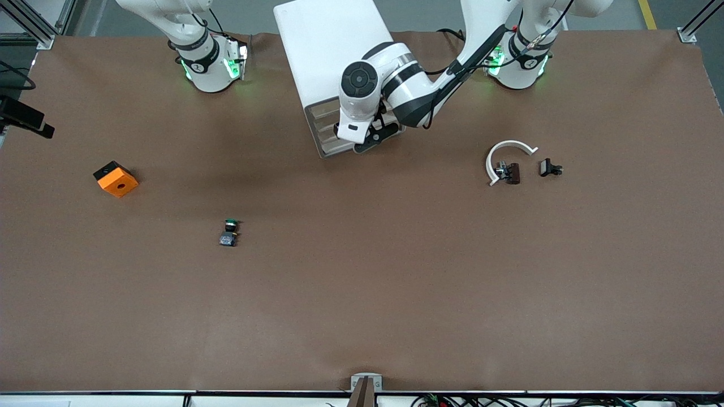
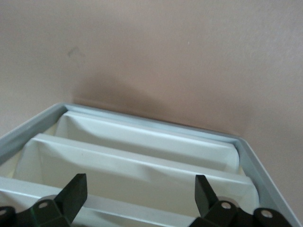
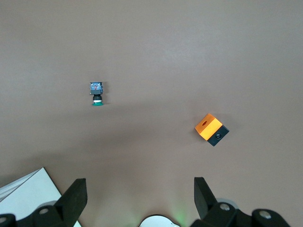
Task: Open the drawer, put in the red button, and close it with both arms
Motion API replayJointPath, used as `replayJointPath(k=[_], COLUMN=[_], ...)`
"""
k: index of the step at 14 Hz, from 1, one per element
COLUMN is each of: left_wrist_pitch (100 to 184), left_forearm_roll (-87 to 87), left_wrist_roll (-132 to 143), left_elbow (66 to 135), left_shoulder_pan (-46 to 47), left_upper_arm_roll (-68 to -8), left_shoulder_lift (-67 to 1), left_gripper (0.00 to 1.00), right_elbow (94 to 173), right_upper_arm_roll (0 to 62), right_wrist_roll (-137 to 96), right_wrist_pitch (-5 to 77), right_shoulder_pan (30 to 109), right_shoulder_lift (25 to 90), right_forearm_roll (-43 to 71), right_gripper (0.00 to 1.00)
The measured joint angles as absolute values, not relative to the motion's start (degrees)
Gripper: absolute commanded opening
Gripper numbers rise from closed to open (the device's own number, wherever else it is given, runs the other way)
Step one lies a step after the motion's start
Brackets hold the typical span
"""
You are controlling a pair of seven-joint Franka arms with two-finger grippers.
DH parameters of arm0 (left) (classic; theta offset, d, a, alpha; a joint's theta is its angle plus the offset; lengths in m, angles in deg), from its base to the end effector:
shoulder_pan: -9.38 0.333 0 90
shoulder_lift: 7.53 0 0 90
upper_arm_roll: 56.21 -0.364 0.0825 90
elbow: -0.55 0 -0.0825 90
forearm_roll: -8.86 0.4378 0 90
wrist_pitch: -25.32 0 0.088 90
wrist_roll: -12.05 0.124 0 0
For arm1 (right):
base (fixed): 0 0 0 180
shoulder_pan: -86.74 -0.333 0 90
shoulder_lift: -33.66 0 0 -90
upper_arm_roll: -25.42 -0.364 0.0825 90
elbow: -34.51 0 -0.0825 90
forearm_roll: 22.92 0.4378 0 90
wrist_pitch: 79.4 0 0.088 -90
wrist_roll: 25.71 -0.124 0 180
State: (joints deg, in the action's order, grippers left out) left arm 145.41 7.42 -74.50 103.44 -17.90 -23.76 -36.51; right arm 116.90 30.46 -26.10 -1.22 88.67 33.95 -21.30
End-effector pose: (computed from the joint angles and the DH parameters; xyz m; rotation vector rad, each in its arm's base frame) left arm 0.3742 -0.5859 0.2908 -2.9591 -0.7916 0.4828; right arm 0.5822 -0.0670 0.7037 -3.1015 0.1922 0.1194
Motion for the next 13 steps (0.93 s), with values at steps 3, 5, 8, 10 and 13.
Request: replayJointPath(k=[3, 5, 8, 10, 13], left_wrist_pitch=[145.3, 145.3, 145.3, 145.3, 145.3], left_forearm_roll=[6.1, 6.0, 5.8, 5.5, 8.2], left_wrist_roll=[-74.5, -74.5, -74.5, -74.5, -74.5], left_elbow=[103.4, 103.4, 103.3, 102.4, 100.5], left_shoulder_pan=[-17.5, -17.4, -17.3, -17.2, -14.7], left_upper_arm_roll=[-23.8, -23.8, -23.8, -23.8, -23.8], left_shoulder_lift=[-36.5, -36.6, -36.7, -36.9, -37.2], left_gripper=[1.0, 1.0, 1.0, 1.0, 1.0], right_elbow=[120.4, 121.6, 122.4, 122.8, 123.2], right_upper_arm_roll=[30.4, 30.4, 30.3, 30.4, 30.5], right_wrist_roll=[-26.1, -26.1, -26.1, -26.1, -26.1], right_wrist_pitch=[0.0, 0.3, 1.2, 1.6, 2.5], right_shoulder_pan=[88.7, 88.7, 88.7, 88.7, 88.7], right_shoulder_lift=[30.4, 29.1, 28.9, 28.9, 28.9], right_forearm_roll=[-21.3, -21.3, -21.3, -21.3, -21.3], right_gripper=[1.0, 1.0, 1.0, 1.0, 1.0])
